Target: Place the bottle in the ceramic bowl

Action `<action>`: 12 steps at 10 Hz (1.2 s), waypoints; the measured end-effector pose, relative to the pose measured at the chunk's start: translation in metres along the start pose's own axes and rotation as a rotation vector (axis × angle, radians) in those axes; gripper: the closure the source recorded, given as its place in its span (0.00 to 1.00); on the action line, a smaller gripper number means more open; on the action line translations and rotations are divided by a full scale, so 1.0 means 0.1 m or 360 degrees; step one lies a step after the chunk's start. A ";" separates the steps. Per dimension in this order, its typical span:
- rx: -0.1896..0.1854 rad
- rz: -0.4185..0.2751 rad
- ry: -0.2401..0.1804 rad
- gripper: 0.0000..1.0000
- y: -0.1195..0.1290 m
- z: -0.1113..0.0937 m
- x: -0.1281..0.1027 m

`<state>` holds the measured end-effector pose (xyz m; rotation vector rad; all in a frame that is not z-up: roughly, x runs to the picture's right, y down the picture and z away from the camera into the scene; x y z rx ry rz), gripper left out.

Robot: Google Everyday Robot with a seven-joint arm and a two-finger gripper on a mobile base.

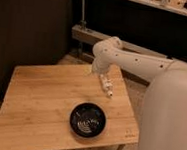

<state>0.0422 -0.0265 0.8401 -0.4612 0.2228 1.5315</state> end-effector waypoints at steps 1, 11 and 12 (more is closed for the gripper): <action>-0.0073 -0.0084 -0.0047 0.20 -0.23 0.04 -0.08; -0.0473 -0.0373 -0.0166 0.20 -0.96 0.34 -0.56; -0.0502 -0.0401 -0.0139 0.20 -0.90 0.43 -0.67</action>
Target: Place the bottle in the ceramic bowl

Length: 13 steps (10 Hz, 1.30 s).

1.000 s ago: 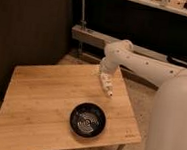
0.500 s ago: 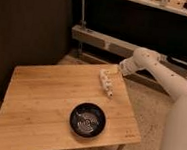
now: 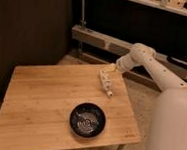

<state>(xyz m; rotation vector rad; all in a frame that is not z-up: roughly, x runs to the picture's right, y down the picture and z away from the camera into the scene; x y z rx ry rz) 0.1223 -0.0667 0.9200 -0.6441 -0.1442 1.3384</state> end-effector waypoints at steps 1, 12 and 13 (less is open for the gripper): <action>-0.0028 -0.0021 0.0034 0.20 0.00 0.11 -0.06; -0.0061 -0.0038 0.0306 0.20 -0.07 0.66 0.40; -0.0065 -0.0034 0.0322 0.20 -0.05 0.70 0.42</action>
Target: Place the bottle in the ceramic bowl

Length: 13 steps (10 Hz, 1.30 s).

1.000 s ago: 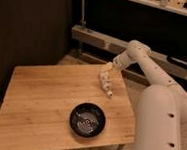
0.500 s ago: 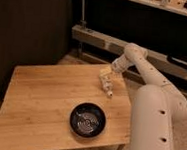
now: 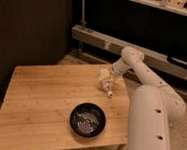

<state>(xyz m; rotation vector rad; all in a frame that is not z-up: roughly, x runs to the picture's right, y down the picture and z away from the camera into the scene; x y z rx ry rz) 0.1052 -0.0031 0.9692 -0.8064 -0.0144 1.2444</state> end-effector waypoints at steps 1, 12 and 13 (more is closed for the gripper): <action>-0.0004 0.0004 0.0016 0.20 0.02 0.05 0.01; 0.0035 -0.0055 0.0045 0.99 0.42 -0.17 0.01; 0.0023 -0.0106 0.0038 1.00 0.59 -0.28 0.01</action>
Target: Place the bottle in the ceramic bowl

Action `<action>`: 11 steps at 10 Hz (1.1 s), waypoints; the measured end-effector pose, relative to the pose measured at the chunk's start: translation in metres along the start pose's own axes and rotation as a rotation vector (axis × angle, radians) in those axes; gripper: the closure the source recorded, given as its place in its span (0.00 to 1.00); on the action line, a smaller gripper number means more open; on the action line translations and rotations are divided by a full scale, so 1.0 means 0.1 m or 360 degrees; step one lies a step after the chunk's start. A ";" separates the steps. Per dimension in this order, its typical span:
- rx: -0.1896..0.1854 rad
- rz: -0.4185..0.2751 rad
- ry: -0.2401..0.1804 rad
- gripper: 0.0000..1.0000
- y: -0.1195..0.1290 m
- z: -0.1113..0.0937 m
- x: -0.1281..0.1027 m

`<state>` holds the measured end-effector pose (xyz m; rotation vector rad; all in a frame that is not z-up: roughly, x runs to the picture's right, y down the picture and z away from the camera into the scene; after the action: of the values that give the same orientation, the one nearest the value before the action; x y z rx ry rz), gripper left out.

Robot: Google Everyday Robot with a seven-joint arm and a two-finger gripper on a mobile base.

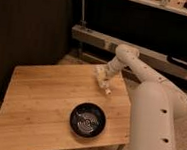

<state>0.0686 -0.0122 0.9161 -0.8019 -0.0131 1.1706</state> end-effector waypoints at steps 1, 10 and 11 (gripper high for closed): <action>-0.0020 -0.0058 0.0006 1.00 0.22 -0.12 0.06; -0.0443 -0.0246 0.0219 0.81 1.19 -0.20 1.29; -0.0455 -0.0270 0.0242 0.71 1.18 -0.19 1.36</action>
<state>0.0375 0.1070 0.7830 -1.1187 -0.1230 0.9560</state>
